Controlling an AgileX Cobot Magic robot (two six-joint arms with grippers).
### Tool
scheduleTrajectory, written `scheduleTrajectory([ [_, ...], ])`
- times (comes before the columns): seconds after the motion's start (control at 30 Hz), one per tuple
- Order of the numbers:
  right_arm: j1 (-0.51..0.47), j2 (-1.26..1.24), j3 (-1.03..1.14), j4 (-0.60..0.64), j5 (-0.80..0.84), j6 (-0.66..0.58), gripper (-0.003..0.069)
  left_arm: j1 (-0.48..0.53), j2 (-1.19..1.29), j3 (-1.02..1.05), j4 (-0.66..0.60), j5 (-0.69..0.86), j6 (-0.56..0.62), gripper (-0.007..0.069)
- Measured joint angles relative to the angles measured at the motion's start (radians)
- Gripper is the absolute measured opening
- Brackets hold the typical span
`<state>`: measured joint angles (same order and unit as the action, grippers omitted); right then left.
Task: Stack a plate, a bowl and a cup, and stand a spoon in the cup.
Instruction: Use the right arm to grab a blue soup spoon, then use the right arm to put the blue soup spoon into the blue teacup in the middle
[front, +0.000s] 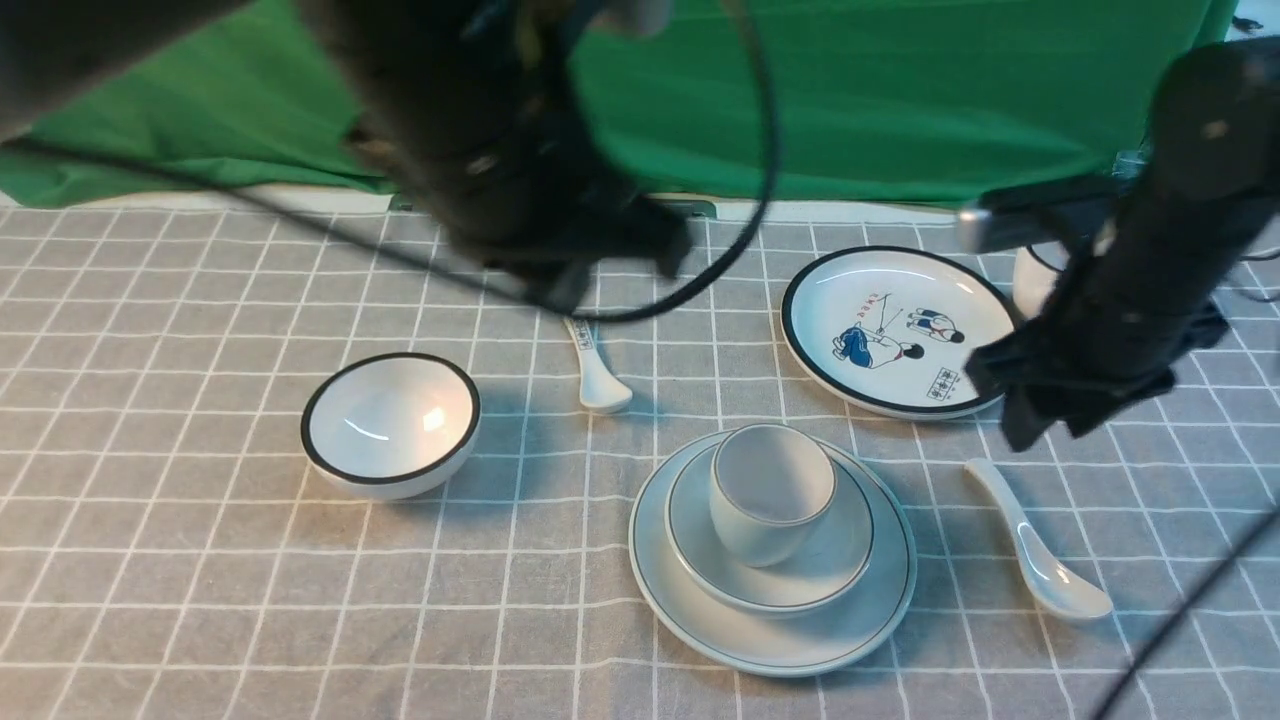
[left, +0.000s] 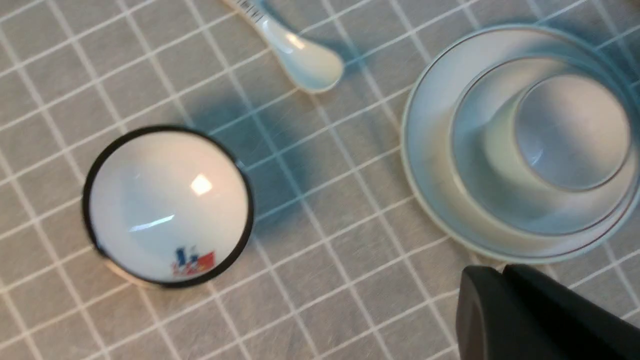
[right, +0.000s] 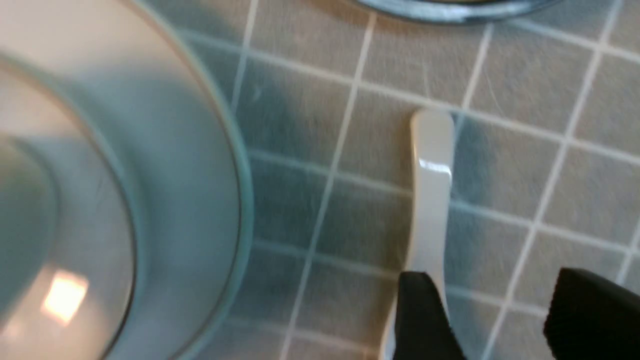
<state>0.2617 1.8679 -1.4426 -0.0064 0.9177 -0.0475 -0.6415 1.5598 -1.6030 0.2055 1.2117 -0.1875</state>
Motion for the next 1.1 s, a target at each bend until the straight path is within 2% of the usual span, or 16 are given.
scheduleTrajectory([
  [0.17,0.000,0.123,-0.047,-0.001,-0.009,0.007,0.0387,0.000,-0.119,0.132,0.031,-0.001,-0.023,0.0010],
  [0.4,-0.008,0.201,-0.049,-0.001,-0.015,0.010,0.0385,0.000,-0.214,0.182,0.077,-0.006,-0.070,0.0010],
  [0.47,-0.008,0.218,-0.049,-0.002,-0.021,0.010,0.0349,0.000,-0.226,0.182,0.091,-0.010,-0.077,0.0010],
  [0.6,-0.008,0.225,-0.049,0.001,-0.049,0.004,0.0173,0.000,-0.229,0.183,0.098,-0.011,-0.077,0.0010],
  [0.83,-0.002,0.088,-0.030,0.006,-0.072,-0.007,0.0184,0.000,-0.229,0.183,0.102,-0.011,-0.080,0.0010],
  [0.93,0.037,-0.096,0.056,0.001,-0.201,-0.014,0.0184,0.000,-0.229,0.183,0.102,-0.011,-0.080,0.0010],
  [0.97,0.080,-0.218,0.140,0.000,-0.360,-0.007,0.0184,0.000,-0.229,0.183,0.105,-0.014,-0.080,0.0010],
  [1.0,0.112,-0.292,0.202,0.006,-0.467,0.013,0.0184,0.000,-0.229,0.183,0.105,-0.021,-0.080,0.0010],
  [1.03,0.126,-0.320,0.229,0.006,-0.489,0.016,0.0184,0.000,-0.229,0.183,0.105,-0.022,-0.080,0.0010],
  [1.1,0.202,-0.446,0.375,0.016,-0.751,0.047,0.0184,0.000,-0.229,0.183,0.107,-0.041,-0.081,0.0010],
])
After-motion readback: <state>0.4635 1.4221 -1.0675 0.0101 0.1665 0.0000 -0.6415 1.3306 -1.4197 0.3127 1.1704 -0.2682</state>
